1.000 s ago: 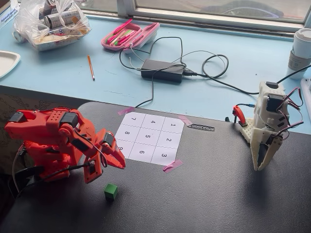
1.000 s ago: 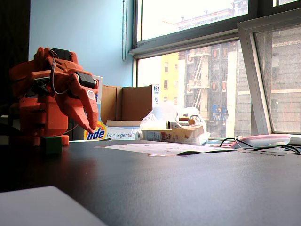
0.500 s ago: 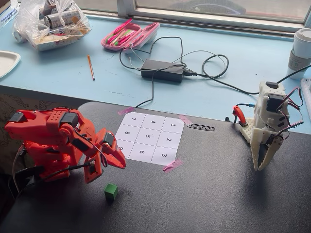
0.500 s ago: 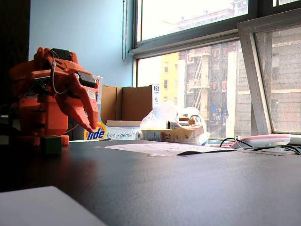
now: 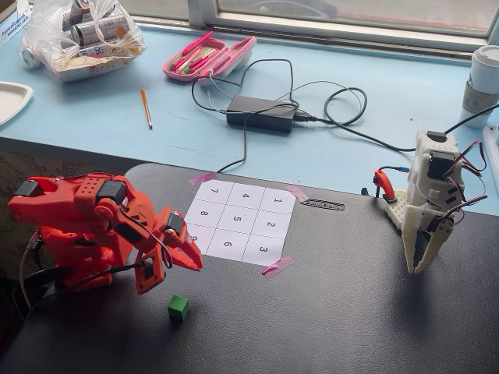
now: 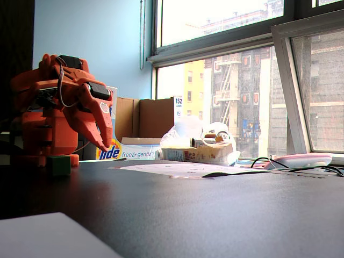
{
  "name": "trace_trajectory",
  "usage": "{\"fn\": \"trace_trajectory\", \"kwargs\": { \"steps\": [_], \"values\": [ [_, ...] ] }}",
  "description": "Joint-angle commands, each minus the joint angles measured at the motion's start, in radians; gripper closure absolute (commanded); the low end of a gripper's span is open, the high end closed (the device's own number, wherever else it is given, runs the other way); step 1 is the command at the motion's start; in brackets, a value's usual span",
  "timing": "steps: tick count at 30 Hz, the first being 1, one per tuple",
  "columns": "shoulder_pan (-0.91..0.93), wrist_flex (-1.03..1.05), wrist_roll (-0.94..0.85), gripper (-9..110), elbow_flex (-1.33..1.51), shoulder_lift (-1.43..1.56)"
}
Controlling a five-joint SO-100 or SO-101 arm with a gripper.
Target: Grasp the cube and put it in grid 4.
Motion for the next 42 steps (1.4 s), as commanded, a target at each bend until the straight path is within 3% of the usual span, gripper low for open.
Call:
{"fn": "trace_trajectory", "kwargs": {
  "steps": [1,25,42],
  "values": [
    [-0.002,-0.005,-0.009,101,0.061,0.011],
    [0.006,0.031,0.003,100,0.029,0.011],
    [0.067,0.072,0.121,79,-0.348,-0.445]
  ]
}}
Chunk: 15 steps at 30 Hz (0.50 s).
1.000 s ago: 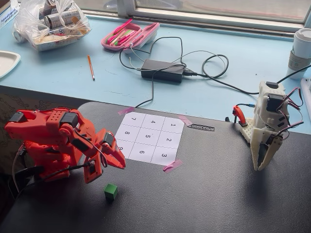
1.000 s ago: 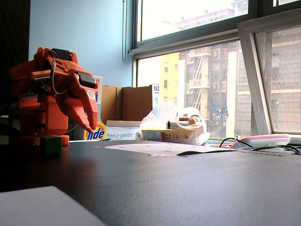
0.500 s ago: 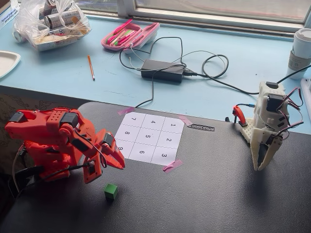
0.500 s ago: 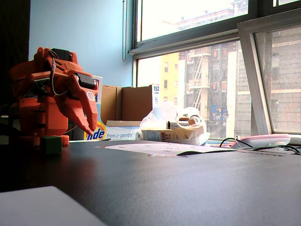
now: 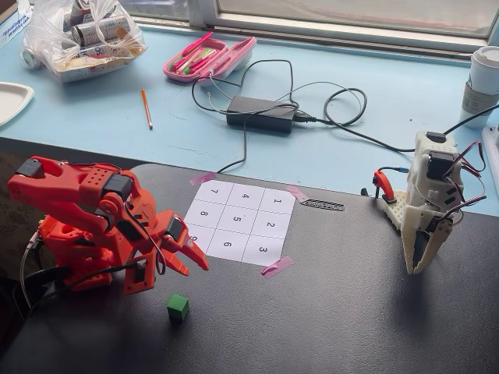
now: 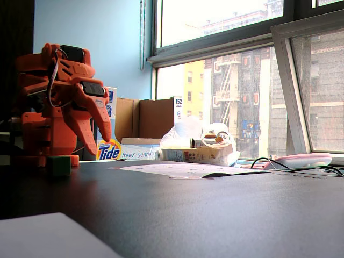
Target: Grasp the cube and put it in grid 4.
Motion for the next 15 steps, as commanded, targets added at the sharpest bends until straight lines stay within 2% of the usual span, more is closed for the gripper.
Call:
{"fn": "trace_trajectory", "kwargs": {
  "steps": [1,15],
  "values": [
    [0.017,0.026,0.023,79,-0.120,-0.084],
    [0.098,0.166,0.080,79,-0.439,-0.486]
  ]
}}
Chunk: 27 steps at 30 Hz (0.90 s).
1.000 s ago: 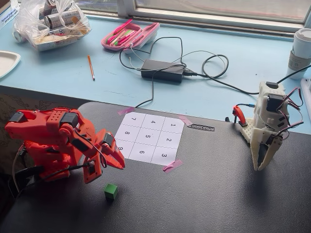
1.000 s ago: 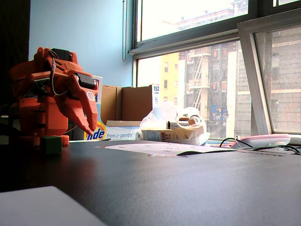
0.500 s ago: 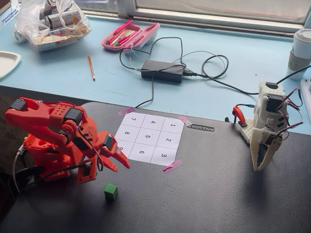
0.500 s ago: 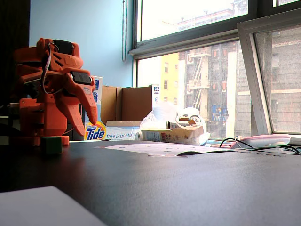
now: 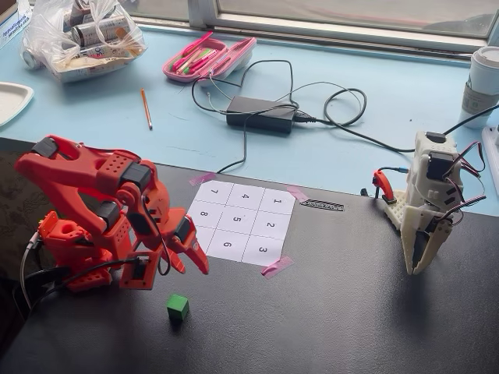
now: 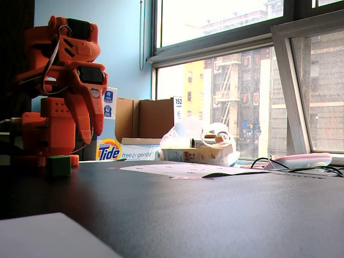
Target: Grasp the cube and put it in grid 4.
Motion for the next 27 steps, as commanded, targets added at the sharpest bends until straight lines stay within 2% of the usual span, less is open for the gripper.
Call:
{"fn": "trace_trajectory", "kwargs": {
  "steps": [1,15,27],
  "values": [
    [0.020,0.025,0.008,79,-0.095,-0.078],
    [0.236,0.133,-0.055,79,-0.176,-0.250],
    [0.328,0.003,-0.103,75,-0.181,-0.337]
  ]
}}
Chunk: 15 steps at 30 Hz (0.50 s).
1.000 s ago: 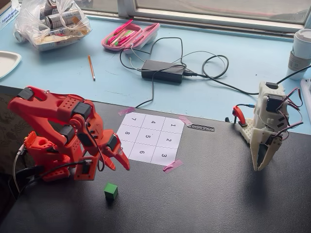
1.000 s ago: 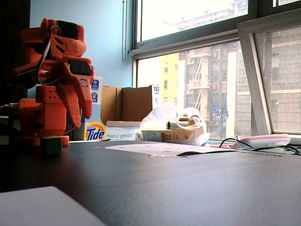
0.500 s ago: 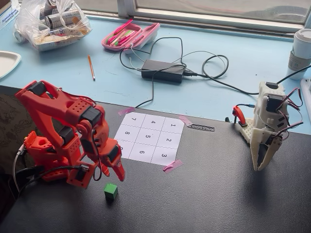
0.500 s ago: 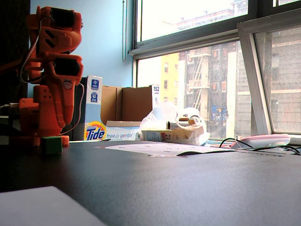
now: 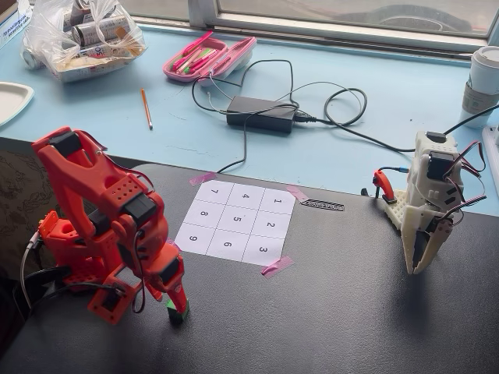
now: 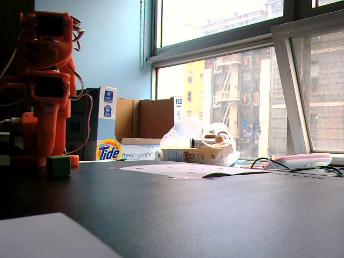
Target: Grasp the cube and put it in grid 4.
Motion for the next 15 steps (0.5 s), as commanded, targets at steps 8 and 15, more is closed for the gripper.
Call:
{"fn": "trace_trajectory", "kwargs": {
  "steps": [8,15],
  "values": [
    [-0.040,-0.048,-0.038,74,-0.069,-0.069],
    [-0.060,-0.055,-0.054,74,-0.061,-0.083]
  ]
}}
